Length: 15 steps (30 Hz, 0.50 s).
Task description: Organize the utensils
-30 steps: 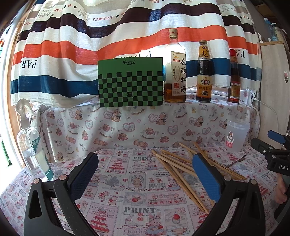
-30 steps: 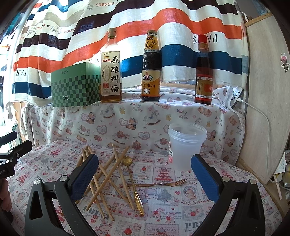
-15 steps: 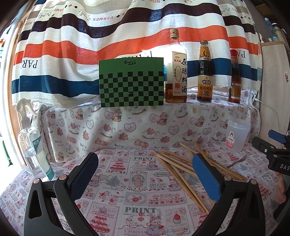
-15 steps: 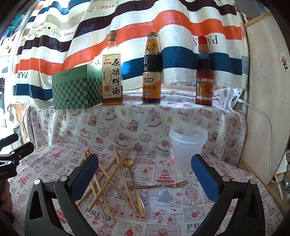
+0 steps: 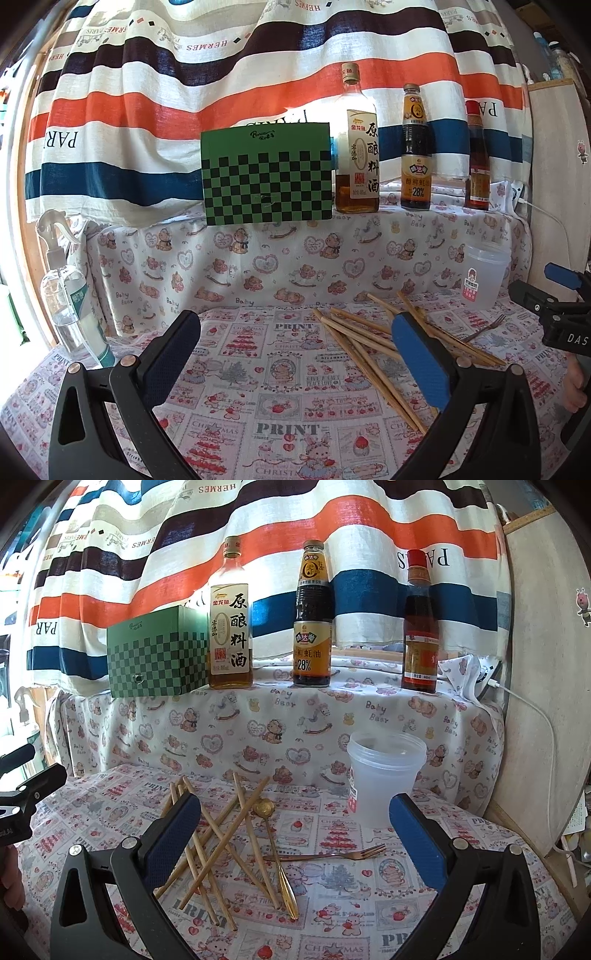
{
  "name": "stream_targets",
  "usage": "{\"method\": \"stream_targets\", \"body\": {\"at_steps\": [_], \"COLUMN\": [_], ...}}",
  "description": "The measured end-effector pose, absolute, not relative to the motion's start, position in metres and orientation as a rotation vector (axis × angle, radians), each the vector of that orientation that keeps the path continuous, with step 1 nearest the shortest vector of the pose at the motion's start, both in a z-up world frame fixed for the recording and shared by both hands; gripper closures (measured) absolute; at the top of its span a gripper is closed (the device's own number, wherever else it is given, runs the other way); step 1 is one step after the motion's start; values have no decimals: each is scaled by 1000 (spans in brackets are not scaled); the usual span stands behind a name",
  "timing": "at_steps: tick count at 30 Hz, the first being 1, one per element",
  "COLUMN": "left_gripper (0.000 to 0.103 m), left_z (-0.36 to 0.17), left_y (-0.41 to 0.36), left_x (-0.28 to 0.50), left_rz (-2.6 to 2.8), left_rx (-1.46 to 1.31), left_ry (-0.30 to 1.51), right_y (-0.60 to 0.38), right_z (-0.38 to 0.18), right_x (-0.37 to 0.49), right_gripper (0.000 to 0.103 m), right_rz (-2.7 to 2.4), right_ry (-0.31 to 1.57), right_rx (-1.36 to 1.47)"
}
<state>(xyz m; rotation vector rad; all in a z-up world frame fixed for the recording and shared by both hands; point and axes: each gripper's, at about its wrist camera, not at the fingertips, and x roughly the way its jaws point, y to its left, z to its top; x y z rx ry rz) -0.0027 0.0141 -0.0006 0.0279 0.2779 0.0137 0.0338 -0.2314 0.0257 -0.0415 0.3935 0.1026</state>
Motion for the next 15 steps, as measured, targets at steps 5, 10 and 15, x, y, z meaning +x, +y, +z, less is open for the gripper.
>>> {"method": "stream_targets", "body": {"at_steps": [5,10,15], "left_gripper": [0,0,0], "left_z": [2,1,1], "left_y": [15,13,19], "left_x": [-5,-2,1], "left_rz": [9,22,35], "left_rx": [19,27,-5], "left_ry": [265,280,279], "right_y": [-232,-232,-227], "right_z": [26,26,27], "right_x": [33,33,33], "right_gripper": [0,0,0], "right_rz": [94,95,139], "right_ry": [390,392,396], "right_rx": [-36,-31,-48]}}
